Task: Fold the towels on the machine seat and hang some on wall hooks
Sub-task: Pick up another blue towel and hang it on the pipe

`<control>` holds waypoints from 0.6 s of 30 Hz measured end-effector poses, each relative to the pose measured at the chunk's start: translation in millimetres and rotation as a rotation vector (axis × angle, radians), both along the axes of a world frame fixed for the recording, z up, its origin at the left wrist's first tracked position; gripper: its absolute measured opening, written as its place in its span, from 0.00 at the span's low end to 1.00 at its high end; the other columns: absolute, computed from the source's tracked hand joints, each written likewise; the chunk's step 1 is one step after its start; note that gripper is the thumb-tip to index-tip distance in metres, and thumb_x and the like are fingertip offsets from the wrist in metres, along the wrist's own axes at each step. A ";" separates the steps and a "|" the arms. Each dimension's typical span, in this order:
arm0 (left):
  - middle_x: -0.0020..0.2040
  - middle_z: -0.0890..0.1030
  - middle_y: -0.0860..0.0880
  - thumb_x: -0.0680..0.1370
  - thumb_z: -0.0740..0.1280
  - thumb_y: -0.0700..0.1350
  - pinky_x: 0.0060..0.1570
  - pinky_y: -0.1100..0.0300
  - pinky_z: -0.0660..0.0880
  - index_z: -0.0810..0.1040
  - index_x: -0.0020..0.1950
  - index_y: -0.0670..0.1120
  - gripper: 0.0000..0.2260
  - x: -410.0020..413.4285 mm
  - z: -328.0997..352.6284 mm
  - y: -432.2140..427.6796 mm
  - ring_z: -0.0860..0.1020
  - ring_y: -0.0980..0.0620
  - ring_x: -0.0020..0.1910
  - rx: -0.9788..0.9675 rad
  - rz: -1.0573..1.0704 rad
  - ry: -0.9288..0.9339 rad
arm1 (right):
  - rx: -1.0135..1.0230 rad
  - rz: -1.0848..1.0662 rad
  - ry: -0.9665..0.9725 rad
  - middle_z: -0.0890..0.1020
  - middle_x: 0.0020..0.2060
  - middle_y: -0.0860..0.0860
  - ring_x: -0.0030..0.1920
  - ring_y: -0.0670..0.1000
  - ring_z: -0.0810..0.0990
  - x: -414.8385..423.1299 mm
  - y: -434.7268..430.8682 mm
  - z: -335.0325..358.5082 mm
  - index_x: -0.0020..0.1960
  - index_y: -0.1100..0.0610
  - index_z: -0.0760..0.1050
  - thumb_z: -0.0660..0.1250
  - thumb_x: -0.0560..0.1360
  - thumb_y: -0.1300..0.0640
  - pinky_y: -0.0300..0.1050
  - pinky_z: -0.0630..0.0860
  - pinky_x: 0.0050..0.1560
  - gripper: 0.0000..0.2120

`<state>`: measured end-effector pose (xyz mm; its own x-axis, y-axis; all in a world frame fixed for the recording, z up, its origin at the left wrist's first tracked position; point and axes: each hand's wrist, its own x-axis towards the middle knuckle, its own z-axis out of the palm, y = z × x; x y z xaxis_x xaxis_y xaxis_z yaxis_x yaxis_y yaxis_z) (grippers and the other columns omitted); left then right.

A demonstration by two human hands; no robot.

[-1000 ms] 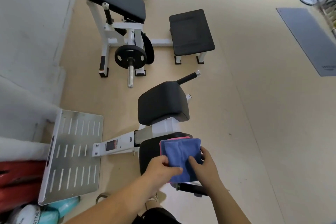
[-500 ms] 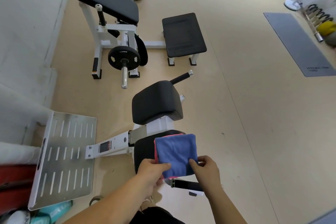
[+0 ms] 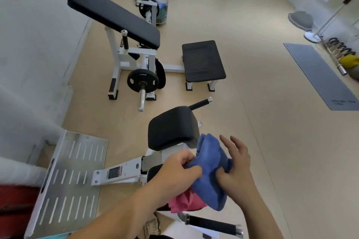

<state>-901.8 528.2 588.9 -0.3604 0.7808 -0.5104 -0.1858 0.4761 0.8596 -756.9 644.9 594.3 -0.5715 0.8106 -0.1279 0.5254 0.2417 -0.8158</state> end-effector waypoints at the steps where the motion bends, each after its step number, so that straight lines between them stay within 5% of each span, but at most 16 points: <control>1: 0.34 0.76 0.54 0.74 0.68 0.41 0.36 0.64 0.71 0.77 0.44 0.45 0.01 -11.8 8.9 -4.5 0.73 0.57 0.35 0.040 -0.023 0.069 | 0.051 0.150 -0.004 0.64 0.73 0.42 0.74 0.41 0.61 -12.5 2.1 16.4 0.74 0.43 0.69 0.63 0.65 0.60 0.38 0.64 0.71 0.38; 3: 0.35 0.77 0.54 0.74 0.68 0.41 0.37 0.64 0.73 0.78 0.42 0.48 0.02 -34.8 17.7 -11.2 0.74 0.59 0.35 0.064 -0.059 0.107 | 0.080 0.361 -0.101 0.63 0.73 0.39 0.75 0.39 0.58 -41.2 7.7 38.6 0.75 0.41 0.66 0.64 0.64 0.59 0.36 0.60 0.71 0.40; 6: 0.38 0.80 0.49 0.71 0.69 0.45 0.43 0.52 0.79 0.80 0.40 0.53 0.02 -51.3 15.2 -20.4 0.79 0.52 0.40 0.024 -0.042 -0.023 | -0.138 0.396 -0.235 0.69 0.70 0.41 0.70 0.43 0.67 -68.9 15.0 39.9 0.78 0.43 0.64 0.69 0.69 0.63 0.42 0.69 0.66 0.41; 10: 0.47 0.84 0.40 0.75 0.67 0.39 0.47 0.47 0.81 0.82 0.50 0.50 0.08 -48.1 -3.2 -27.4 0.82 0.45 0.46 -0.027 0.023 -0.260 | -0.443 0.195 -0.183 0.81 0.63 0.47 0.63 0.49 0.81 -63.0 14.2 0.0 0.70 0.45 0.74 0.69 0.71 0.58 0.50 0.82 0.60 0.28; 13: 0.57 0.82 0.35 0.74 0.68 0.40 0.56 0.39 0.81 0.81 0.54 0.45 0.10 -46.0 -15.2 -27.1 0.82 0.42 0.51 -0.056 0.086 -0.262 | -0.489 -0.036 -0.139 0.85 0.56 0.50 0.58 0.51 0.82 -45.6 -1.7 -30.8 0.60 0.49 0.81 0.66 0.80 0.58 0.45 0.80 0.50 0.11; 16: 0.58 0.82 0.37 0.75 0.67 0.40 0.59 0.40 0.80 0.82 0.54 0.46 0.09 -49.7 -20.4 -22.4 0.83 0.39 0.56 -0.054 0.123 -0.282 | -0.637 -0.239 0.007 0.85 0.54 0.51 0.58 0.53 0.82 -33.0 -20.0 -42.9 0.57 0.52 0.82 0.64 0.83 0.56 0.54 0.81 0.55 0.08; 18: 0.58 0.82 0.37 0.76 0.67 0.39 0.57 0.40 0.80 0.82 0.56 0.43 0.10 -50.0 -21.4 -16.5 0.83 0.37 0.57 -0.047 0.155 -0.347 | -0.657 -0.202 0.053 0.87 0.52 0.51 0.55 0.52 0.84 -26.1 -22.5 -45.3 0.59 0.53 0.81 0.66 0.83 0.53 0.51 0.81 0.54 0.08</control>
<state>-951.8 511.8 567.5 -0.2720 0.7032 -0.6570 -0.5346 0.4572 0.7107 -783.0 622.4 549.0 -0.4367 0.6654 -0.6055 0.4638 -0.4102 -0.7853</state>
